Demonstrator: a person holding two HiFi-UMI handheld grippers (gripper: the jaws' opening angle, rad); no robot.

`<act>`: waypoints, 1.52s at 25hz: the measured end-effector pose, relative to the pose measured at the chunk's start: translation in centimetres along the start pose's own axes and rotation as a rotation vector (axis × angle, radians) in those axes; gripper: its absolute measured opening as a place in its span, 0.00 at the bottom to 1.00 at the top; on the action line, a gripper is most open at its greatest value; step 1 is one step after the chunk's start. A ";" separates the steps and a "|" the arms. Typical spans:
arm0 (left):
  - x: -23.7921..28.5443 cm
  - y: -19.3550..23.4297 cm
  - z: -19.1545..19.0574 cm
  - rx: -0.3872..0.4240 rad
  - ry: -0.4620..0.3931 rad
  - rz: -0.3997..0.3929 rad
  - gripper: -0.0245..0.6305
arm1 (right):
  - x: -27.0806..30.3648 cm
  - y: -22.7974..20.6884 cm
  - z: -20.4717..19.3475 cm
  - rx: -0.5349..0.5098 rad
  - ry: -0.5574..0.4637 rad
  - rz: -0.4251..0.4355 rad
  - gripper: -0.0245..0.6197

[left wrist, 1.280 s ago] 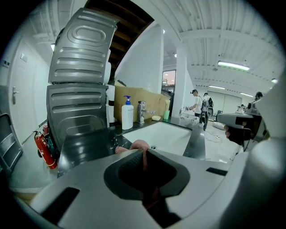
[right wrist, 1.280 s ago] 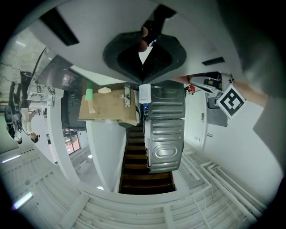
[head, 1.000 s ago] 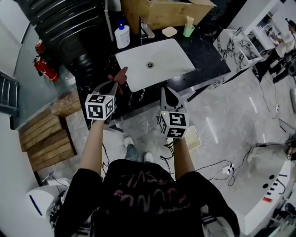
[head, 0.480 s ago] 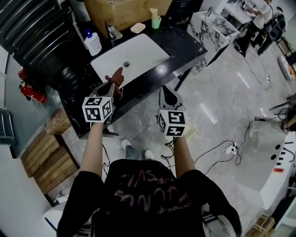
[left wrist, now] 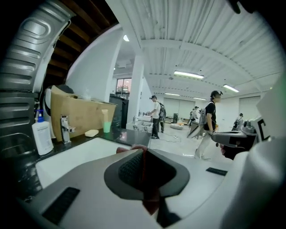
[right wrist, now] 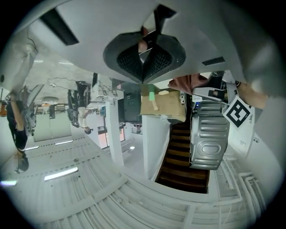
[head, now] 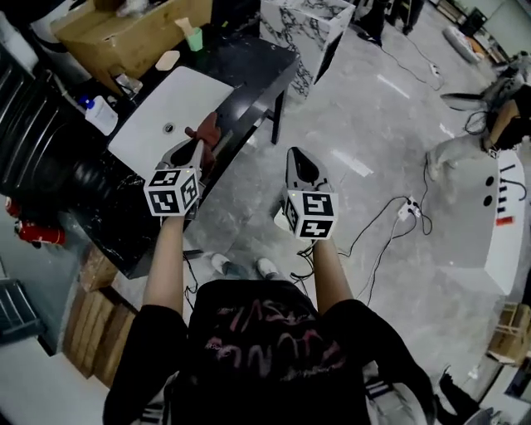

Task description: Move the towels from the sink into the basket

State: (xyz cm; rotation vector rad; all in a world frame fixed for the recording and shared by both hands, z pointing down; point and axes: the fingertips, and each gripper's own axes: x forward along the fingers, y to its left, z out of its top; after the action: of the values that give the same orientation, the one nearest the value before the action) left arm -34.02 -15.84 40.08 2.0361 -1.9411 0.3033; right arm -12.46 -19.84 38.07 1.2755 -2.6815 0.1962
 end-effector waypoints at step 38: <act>16.4 -32.6 -4.6 0.171 0.146 -0.631 0.09 | -13.5 -25.0 -6.9 0.142 0.048 -0.525 0.06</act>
State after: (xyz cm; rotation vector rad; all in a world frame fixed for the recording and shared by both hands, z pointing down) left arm -0.28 -28.33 47.78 2.5214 -1.1375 0.4548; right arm 16.04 -24.04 43.26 1.9299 -2.2255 0.3413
